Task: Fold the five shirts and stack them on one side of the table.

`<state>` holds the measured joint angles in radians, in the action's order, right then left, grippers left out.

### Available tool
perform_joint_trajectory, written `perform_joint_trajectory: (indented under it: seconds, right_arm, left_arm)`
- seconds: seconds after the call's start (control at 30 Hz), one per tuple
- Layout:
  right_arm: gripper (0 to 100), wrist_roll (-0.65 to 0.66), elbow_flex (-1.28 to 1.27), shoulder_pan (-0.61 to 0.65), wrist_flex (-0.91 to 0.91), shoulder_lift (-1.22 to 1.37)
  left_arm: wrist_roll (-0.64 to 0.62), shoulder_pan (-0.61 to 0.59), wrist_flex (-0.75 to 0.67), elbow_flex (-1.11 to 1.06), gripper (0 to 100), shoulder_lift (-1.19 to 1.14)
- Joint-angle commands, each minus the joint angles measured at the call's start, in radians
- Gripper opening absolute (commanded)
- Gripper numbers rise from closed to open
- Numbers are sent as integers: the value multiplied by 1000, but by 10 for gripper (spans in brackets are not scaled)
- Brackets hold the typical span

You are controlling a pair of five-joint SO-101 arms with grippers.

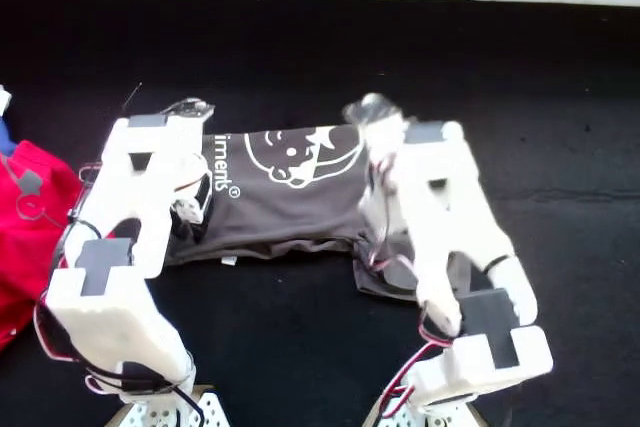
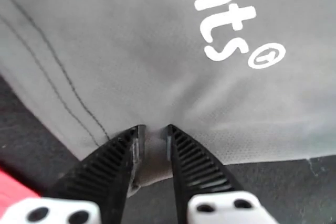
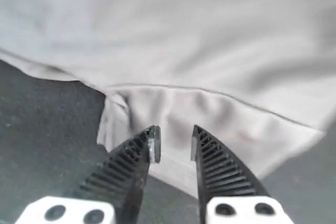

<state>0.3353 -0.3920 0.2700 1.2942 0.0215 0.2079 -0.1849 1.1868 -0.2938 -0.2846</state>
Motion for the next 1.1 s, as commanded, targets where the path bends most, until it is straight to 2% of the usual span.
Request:
perform_joint_trajectory:
  seconds: [0.0,0.17,0.3,0.4,0.6,0.7,0.87,1.07]
  right_arm:
    - [112,12,-168,65,-134,-54]
    - [112,12,-220,153,-88,-62]
    - [112,75,-223,154,-39,-157]
    - [112,121,-222,81,-13,-291]
    - [112,258,-240,-176,-18,-464]
    - [112,296,-325,-257,-91,-460]
    - [112,296,-486,-268,-323,-358]
    - [112,298,-478,-392,-351,-223]
  left_arm:
    - [-5,-24,-92,-61,88,33]
    - [-5,-35,-219,-168,88,45]
    - [-6,-35,-239,-186,88,59]
    - [-6,-35,-261,-208,88,68]
    - [-6,-30,-273,-219,88,70]
    - [-8,-28,-273,-220,88,70]
    - [-8,-28,-273,-220,88,70]
    - [-8,-30,-273,-220,87,70]
